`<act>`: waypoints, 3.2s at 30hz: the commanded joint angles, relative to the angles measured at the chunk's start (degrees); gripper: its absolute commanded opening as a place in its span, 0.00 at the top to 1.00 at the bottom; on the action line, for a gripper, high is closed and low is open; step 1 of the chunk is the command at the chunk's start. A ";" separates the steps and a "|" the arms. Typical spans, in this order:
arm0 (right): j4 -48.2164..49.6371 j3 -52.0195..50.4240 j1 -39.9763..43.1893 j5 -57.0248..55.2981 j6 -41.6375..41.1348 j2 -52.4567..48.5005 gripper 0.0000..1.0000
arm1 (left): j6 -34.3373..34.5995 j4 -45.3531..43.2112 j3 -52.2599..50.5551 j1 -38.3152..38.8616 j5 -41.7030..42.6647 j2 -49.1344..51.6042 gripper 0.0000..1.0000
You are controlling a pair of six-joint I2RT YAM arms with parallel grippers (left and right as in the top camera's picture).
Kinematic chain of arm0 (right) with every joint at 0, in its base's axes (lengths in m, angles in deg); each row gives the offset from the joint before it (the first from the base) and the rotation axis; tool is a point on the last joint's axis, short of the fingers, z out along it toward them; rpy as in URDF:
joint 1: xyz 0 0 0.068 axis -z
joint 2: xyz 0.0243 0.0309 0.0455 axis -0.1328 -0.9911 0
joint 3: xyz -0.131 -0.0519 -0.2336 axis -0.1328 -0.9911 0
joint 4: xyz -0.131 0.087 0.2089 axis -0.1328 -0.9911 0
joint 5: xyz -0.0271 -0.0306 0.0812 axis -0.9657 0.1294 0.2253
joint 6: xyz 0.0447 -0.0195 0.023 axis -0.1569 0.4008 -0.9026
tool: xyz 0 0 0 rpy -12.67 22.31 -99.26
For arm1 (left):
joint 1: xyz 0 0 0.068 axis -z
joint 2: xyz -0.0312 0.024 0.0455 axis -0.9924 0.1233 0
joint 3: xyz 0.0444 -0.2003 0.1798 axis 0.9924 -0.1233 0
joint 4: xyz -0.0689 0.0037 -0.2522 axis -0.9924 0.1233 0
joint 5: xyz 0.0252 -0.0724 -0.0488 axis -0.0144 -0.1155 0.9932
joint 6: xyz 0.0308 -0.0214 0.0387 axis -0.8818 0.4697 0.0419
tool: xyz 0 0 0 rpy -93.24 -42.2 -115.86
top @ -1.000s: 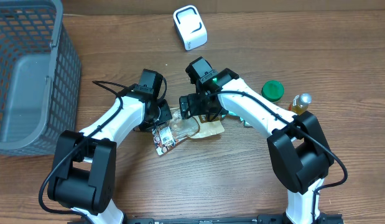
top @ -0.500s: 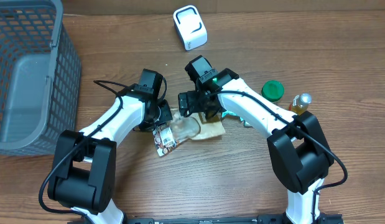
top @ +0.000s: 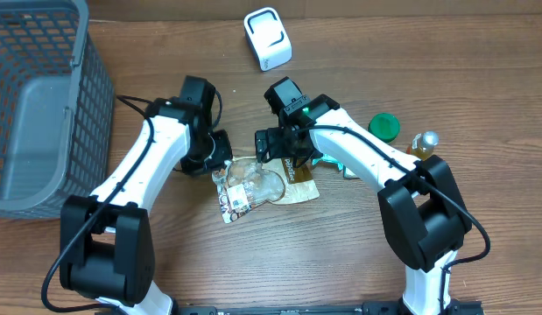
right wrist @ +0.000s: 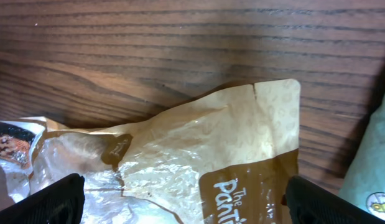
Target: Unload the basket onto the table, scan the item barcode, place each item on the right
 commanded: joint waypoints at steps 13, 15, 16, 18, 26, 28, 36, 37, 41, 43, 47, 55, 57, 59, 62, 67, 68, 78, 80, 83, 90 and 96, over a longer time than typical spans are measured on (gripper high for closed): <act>5.14 -5.77 0.37 5.53 -1.57 1.51 0.00 | -2.86 -6.62 -6.05 1.49 -1.81 9.46 0.96; 7.91 -7.43 0.37 9.44 -1.57 1.51 0.00 | -2.84 -6.91 -6.08 1.49 -1.77 10.75 0.96; 9.11 -8.15 0.37 11.43 -1.60 1.42 0.00 | -2.84 -6.97 -6.05 1.49 -1.70 11.15 0.96; 11.19 -9.40 0.35 14.58 -1.60 1.40 0.01 | -2.86 -6.95 -6.05 1.49 -1.36 11.37 0.96; 21.18 -13.73 0.35 25.64 -3.28 0.98 0.16 | -2.86 -7.41 -6.05 1.49 -1.27 11.37 0.96; 22.05 -13.81 0.35 26.99 -3.30 0.98 0.23 | -2.86 -7.26 -6.05 1.49 -1.27 11.37 0.96; 22.43 -13.81 0.35 27.08 -2.93 0.98 0.57 | -2.82 -7.54 -6.05 1.49 -1.07 11.37 0.96; 22.43 -13.81 0.35 27.04 -2.73 0.98 0.59 | -2.82 -7.56 -6.05 1.49 -0.85 11.37 0.96; 22.34 -13.81 0.37 27.08 -2.64 0.98 0.63 | -2.84 -7.69 -6.01 1.49 -0.68 11.37 0.96; 21.66 -13.79 0.37 27.08 -2.64 0.98 0.62 | -2.86 -7.65 -6.01 1.49 -0.70 11.37 0.96; 21.73 -13.79 0.37 27.08 -2.64 0.98 0.77 | -2.84 -5.29 -3.48 1.42 -0.72 11.28 0.96; 21.51 -13.79 0.37 27.08 -2.64 0.98 0.96 | -3.30 5.01 11.50 -1.20 -4.70 8.94 0.96; 21.46 -13.79 0.37 27.08 -2.64 0.98 0.96 | -3.28 7.23 15.04 -2.43 -6.97 8.70 0.96; 21.46 -13.79 0.37 27.08 -2.64 0.98 0.96 | -3.28 9.01 17.84 -3.74 -9.38 8.70 0.92; 21.49 -13.79 0.37 27.08 -2.64 0.98 0.96 | -3.26 9.46 19.26 -6.23 -12.61 8.70 0.44; 21.49 -13.79 0.37 27.08 -2.64 0.98 0.96 | -3.26 9.55 19.21 -9.90 -13.31 8.76 0.00; 21.49 -13.79 0.37 27.08 -2.64 0.98 0.96 | -3.26 9.33 19.21 -10.40 -13.29 8.76 0.00; 21.46 -13.79 0.37 27.08 -2.64 0.98 0.96 | -3.26 9.22 19.21 -11.23 -13.29 8.76 0.00; 21.46 -13.79 0.37 27.08 -2.64 0.98 0.96 | -3.26 9.22 19.21 -11.23 -13.29 8.76 0.00; 21.46 -13.79 0.37 27.06 -2.62 0.98 0.96 | -3.26 9.22 19.21 -11.23 -13.29 8.76 0.00; 21.51 -13.79 0.37 27.08 -2.62 0.98 0.96 | -3.26 9.22 19.21 -11.23 -13.29 8.76 0.00; 21.51 -13.79 0.37 27.06 -2.62 0.98 0.96 | -3.26 9.22 19.21 -11.23 -13.29 8.76 0.00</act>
